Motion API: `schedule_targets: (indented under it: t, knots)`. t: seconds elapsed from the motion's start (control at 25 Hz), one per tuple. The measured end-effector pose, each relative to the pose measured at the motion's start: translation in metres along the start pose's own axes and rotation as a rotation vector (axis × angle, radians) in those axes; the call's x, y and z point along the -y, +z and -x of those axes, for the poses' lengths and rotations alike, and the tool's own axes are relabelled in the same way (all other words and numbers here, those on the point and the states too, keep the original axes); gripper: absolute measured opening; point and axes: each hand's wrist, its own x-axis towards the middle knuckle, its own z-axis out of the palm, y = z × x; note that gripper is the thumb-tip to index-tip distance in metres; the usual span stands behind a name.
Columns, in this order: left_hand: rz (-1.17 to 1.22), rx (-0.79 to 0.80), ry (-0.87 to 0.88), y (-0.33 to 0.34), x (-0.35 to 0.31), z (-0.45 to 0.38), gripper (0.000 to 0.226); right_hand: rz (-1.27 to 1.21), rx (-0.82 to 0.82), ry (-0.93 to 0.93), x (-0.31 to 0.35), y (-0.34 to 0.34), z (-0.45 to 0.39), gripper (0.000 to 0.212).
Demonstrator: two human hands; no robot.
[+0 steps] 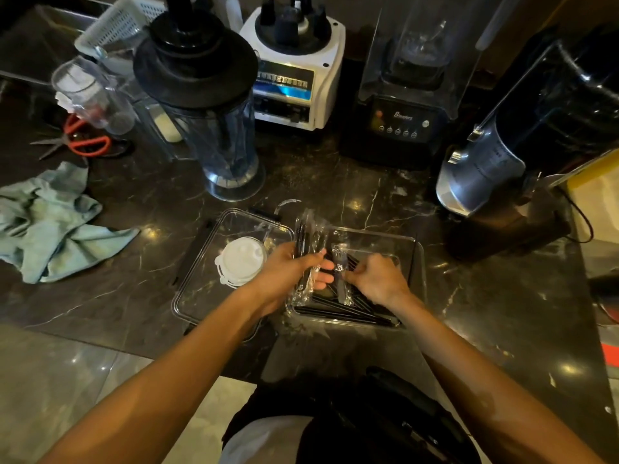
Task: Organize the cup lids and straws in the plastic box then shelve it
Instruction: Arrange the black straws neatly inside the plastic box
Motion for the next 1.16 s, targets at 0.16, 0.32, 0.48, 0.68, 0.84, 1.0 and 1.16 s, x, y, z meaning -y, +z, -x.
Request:
schedule_targets:
  t: [0.16,0.32,0.48,0.68,0.84,1.0,1.16]
  knots:
    - [0.059,-0.065,0.011,-0.019,0.001,0.003,0.027,0.057,-0.055,-0.012,0.007,0.013,-0.005,0.022]
    - [0.127,-0.115,0.009,-0.027,-0.002,0.007,0.029,-0.128,-0.036,-0.053,0.014,0.009,-0.002,0.006]
    - [0.049,-0.137,0.063,-0.022,-0.003,0.007,0.027,-0.698,0.165,-0.090,0.028,-0.009,0.015,0.010]
    - [-0.121,-0.125,0.111,-0.016,-0.009,0.005,0.022,-0.787,0.257,-0.165,0.060,-0.016,0.016,0.013]
    - [-0.011,-0.207,0.074,-0.027,-0.016,0.012,0.015,-0.822,0.178,-0.083,0.068,-0.012,0.010,0.015]
    - [0.063,-0.289,0.042,-0.048,-0.014,0.013,0.023,-0.421,0.145,0.063,0.063,0.013,-0.007,0.018]
    - [0.164,-0.308,0.012,-0.059,-0.010,0.019,0.020,-0.183,0.061,0.066,0.070,0.036,-0.016,0.036]
